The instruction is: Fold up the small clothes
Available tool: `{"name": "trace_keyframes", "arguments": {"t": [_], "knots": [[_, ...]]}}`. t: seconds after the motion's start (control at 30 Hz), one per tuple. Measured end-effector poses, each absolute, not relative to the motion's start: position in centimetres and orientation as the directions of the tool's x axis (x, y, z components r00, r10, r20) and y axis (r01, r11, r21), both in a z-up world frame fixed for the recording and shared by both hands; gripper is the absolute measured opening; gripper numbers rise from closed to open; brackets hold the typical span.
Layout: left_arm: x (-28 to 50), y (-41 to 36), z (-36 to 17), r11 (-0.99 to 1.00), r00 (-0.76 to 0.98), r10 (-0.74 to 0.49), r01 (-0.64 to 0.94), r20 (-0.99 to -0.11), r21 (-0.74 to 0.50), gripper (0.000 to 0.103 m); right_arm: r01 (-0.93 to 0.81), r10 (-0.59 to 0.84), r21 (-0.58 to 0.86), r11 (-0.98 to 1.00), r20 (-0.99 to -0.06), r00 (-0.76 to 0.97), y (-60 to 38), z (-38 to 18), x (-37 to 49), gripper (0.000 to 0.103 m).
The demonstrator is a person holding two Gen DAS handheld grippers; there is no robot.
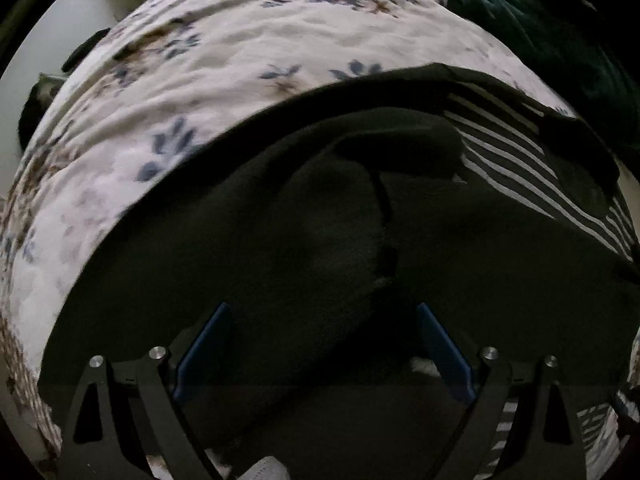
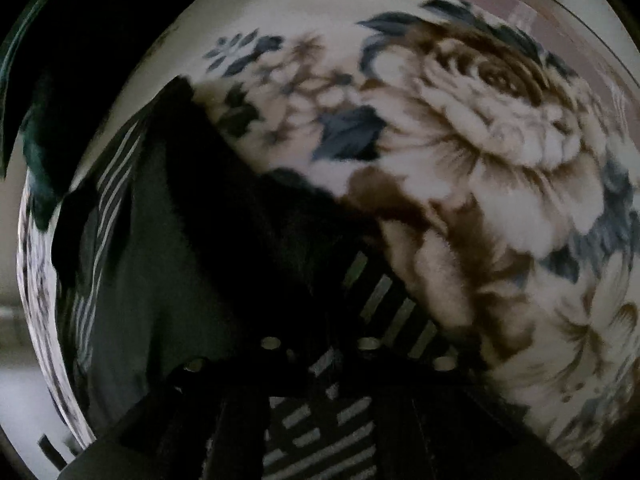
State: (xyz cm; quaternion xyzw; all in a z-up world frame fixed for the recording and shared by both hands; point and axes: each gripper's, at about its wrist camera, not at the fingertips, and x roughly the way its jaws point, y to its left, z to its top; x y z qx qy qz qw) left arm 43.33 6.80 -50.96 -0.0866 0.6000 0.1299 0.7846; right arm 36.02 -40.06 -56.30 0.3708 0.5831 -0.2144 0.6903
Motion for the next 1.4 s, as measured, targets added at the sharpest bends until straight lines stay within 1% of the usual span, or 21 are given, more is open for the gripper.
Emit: {"name": "trace_keyframes", "arguments": {"t": [0.03,0.07,0.1,0.13,0.17,0.2,0.23,0.33,0.47,0.53,0.67,0.77,0.8,0.83,0.87,0.93,0.97,1.0,1.07,1.23,1.4], "knots": [[42.6,7.3,-50.5,0.947,0.254,0.11,-0.321,-0.961,0.024,0.094,0.707,0.128,0.255,0.659,-0.965,0.229,-39.4,-55.6,36.2,0.053],[41.8,7.7,-50.1,0.944,0.26,0.121,-0.33,-0.958,0.03,0.094,0.683,0.102,0.232,0.693,-0.969,0.225,-38.6,-54.8,36.4,0.066],[41.1,8.1,-49.7,0.941,0.263,0.128,-0.338,-0.956,0.033,0.094,0.654,0.073,0.201,0.729,-0.973,0.218,-38.0,-54.4,36.4,0.07],[40.2,8.6,-49.4,0.936,0.268,0.135,-0.35,-0.954,0.034,0.094,0.612,0.044,0.168,0.773,-0.976,0.213,-36.8,-53.6,36.6,0.071],[38.8,9.3,-48.9,0.931,0.279,0.134,-0.365,-0.951,0.024,0.094,0.558,0.011,0.128,0.82,-0.978,0.208,-35.2,-52.8,36.9,0.079],[38.1,9.6,-48.6,0.927,0.284,0.132,-0.375,-0.95,0.017,0.094,0.53,-0.006,0.106,0.842,-0.979,0.205,-34.2,-52.4,37.1,0.095],[37.0,10.0,-48.4,0.922,0.283,0.125,-0.388,-0.951,0.005,0.094,0.485,-0.033,0.07,0.872,-0.979,0.2,-32.8,-52.0,37.3,0.101],[34.2,12.6,-47.9,0.88,0.287,0.079,-0.469,-0.955,-0.068,0.095,0.381,-0.103,-0.019,0.924,-0.974,0.203,-28.8,-50.7,37.5,0.103],[27.7,17.3,-47.2,0.755,0.247,0.1,-0.649,-0.964,-0.088,0.095,0.297,-0.098,-0.031,0.954,-0.972,0.215,-24.0,-50.0,38.2,0.103],[23.9,20.0,-47.7,0.653,0.232,0.072,-0.746,-0.97,-0.13,0.095,0.27,-0.066,-0.006,0.963,-0.974,0.215,-22.2,-49.8,38.3,0.103],[16.4,25.7,-50.7,0.325,0.222,0.012,-0.923,-0.975,-0.206,0.095,0.222,-0.025,0.022,0.975,-0.977,0.21,-18.4,-49.5,38.4,0.103],[13.7,28.1,-53.4,0.144,0.273,-0.022,-0.951,-0.962,-0.273,0.094,0.19,-0.023,0.017,0.982,-0.978,0.206,-16.3,-49.7,38.4,0.103],[13.5,28.7,-54.2,0.099,0.285,-0.036,-0.953,-0.958,-0.287,0.092,0.186,-0.036,0.003,0.982,-0.978,0.207,-15.7,-49.7,38.4,0.103],[13.3,29.4,-54.8,0.051,0.315,-0.03,-0.947,-0.949,-0.316,0.092,0.186,-0.066,-0.027,0.982,-0.977,0.204,-15.2,-50.0,38.4,0.103],[13.3,29.7,-55.1,0.03,0.316,-0.012,-0.948,-0.949,-0.316,0.09,0.192,-0.101,-0.062,0.979,-0.975,0.199,-14.7,-50.1,38.4,0.103],[13.6,30.2,-55.2,0.006,0.293,0.038,-0.956,-0.955,-0.293,0.076,0.206,-0.166,-0.124,0.971,-0.966,0.2,-14.4,-50.3,38.7,0.103],[13.6,30.4,-55.0,0.006,0.276,0.06,-0.961,-0.959,-0.276,0.059,0.205,-0.186,-0.144,0.968,-0.961,0.204,-14.3,-50.3,38.8,0.103],[13.6,30.4,-54.5,0.011,0.258,0.093,-0.966,-0.962,-0.258,0.039,0.198,-0.211,-0.169,0.965,-0.954,0.211,-14.2,-50.3,39.1,0.103],[13.5,30.4,-53.3,0.047,0.248,0.146,-0.969,-0.958,-0.244,0.009,0.189,-0.249,-0.207,0.96,-0.94,0.232,-13.9,-50.2,39.7,0.103],[14.0,29.4,-49.2,0.183,0.263,0.252,-0.958,-0.931,-0.221,0.007,0.155,-0.262,-0.227,0.962,-0.928,0.267,-14.1,-49.7,40.5,0.103],[17.8,27.3,-43.0,0.389,0.348,0.347,-0.898,-0.871,-0.204,0.007,0.156,-0.165,-0.125,0.98,-0.946,0.279,-15.9,-49.1,40.7,0.103]]}}
